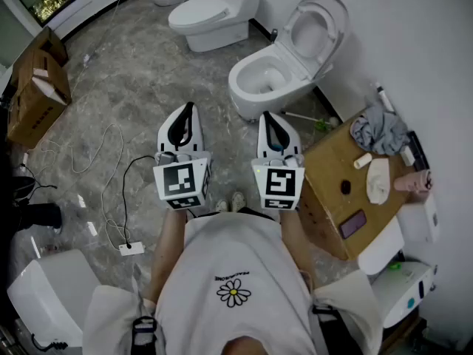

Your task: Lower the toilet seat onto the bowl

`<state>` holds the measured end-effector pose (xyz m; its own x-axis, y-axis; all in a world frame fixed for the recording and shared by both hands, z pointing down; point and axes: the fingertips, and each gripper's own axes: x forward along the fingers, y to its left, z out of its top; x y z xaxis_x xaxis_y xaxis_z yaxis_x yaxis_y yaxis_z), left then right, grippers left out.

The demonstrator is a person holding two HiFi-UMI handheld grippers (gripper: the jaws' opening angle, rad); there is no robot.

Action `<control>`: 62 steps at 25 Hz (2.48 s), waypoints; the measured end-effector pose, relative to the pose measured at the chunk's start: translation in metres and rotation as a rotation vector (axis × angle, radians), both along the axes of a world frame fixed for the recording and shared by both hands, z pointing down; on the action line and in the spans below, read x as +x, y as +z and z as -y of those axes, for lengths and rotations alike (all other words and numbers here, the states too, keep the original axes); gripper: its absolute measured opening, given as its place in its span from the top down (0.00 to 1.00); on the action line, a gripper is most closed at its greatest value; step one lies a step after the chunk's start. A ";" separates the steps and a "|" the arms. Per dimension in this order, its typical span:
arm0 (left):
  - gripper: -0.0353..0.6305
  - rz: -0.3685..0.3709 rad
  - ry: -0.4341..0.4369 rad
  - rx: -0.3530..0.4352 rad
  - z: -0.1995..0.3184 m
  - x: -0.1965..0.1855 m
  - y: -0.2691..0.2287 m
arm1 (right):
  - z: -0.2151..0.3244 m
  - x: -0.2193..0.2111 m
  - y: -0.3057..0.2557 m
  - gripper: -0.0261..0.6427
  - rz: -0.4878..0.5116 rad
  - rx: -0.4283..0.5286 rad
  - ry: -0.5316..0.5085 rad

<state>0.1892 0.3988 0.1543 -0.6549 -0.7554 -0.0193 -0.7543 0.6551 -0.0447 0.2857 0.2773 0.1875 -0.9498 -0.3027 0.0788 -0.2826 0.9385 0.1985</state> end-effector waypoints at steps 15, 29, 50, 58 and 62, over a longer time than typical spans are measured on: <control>0.91 0.002 -0.005 0.007 0.010 -0.008 0.002 | 0.012 -0.004 0.005 0.92 0.021 -0.040 -0.006; 0.91 0.102 -0.056 0.013 0.042 -0.036 -0.010 | 0.067 -0.030 0.009 0.92 0.037 -0.037 0.001; 0.91 0.065 -0.052 0.071 0.111 -0.137 0.010 | 0.133 -0.122 0.031 0.92 -0.041 0.017 0.016; 0.91 -0.008 -0.026 0.067 0.141 -0.224 0.038 | 0.164 -0.197 0.057 0.92 -0.091 -0.040 0.057; 0.91 -0.030 0.024 0.053 0.167 -0.269 0.049 | 0.182 -0.243 0.061 0.92 -0.105 -0.053 0.086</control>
